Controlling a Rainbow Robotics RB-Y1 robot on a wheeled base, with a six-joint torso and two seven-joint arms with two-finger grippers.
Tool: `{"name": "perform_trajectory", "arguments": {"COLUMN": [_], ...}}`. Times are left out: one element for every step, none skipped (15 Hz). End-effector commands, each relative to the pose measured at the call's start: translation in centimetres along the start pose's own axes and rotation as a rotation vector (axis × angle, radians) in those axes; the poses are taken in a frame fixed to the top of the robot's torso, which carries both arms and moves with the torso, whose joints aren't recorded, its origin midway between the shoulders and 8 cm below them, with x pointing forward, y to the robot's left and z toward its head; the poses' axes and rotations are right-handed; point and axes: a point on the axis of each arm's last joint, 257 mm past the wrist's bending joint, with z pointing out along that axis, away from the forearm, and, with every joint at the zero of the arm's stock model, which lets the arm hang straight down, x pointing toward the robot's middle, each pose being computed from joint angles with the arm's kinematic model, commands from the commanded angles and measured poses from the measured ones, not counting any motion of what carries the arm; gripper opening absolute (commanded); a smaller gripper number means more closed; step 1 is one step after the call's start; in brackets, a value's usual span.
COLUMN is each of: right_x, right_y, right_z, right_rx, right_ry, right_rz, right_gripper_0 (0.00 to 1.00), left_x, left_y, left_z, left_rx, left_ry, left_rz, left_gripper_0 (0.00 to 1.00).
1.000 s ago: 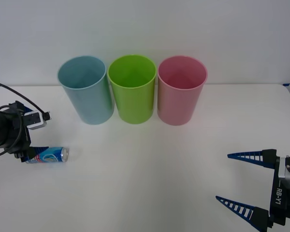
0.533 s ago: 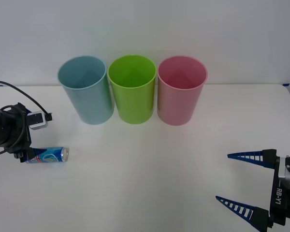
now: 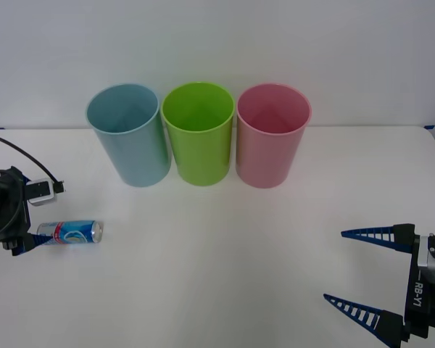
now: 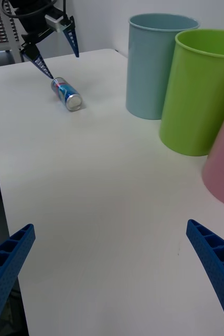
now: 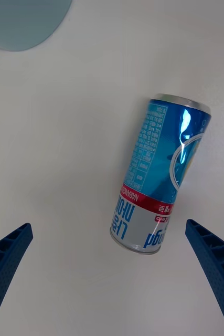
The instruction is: Put cans in the blue bin and PET bottles in the pink bin and trash in the green bin.
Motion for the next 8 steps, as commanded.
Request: {"name": "perform_trajectory", "arguments": {"right_x": [0.0, 0.0, 0.0, 0.0, 0.0, 0.0, 0.0, 0.0], "right_y": [0.0, 0.0, 0.0, 0.0, 0.0, 0.0, 0.0, 0.0], "right_z": [0.0, 0.0, 0.0, 0.0, 0.0, 0.0, 0.0, 0.0], "right_rx": [0.000, 0.000, 0.000, 0.000, 0.000, 0.000, 0.000, 0.000], "right_ry": [0.000, 0.000, 0.000, 0.000, 0.000, 0.000, 0.000, 0.000], "right_rz": [0.000, 0.000, 0.000, 0.000, 0.000, 0.000, 0.000, 0.000], "right_gripper_0": [1.00, 1.00, 1.00, 1.00, 1.00, 1.00, 1.00, 1.00], "left_x": [0.4, 0.5, 0.4, 0.3, 0.3, 0.2, 0.1, -0.2], "left_y": [-1.0, -1.3, -1.7, -1.9, -2.1, -2.3, -2.5, -2.7], "left_z": [-0.2, -0.1, 0.1, 0.3, 0.8, 1.1, 1.5, 1.8], "left_rx": [0.022, 0.029, 0.038, 0.045, 0.050, 0.054, 0.060, 0.066], "left_ry": [0.005, 0.006, 0.004, 0.001, 0.004, 0.002, 0.002, -0.003], "left_rz": [-0.002, -0.004, -0.008, -0.012, -0.016, -0.019, -0.023, -0.024], "left_gripper_0": [1.00, 1.00, 1.00, 1.00, 1.00, 1.00, 1.00, 1.00]}}
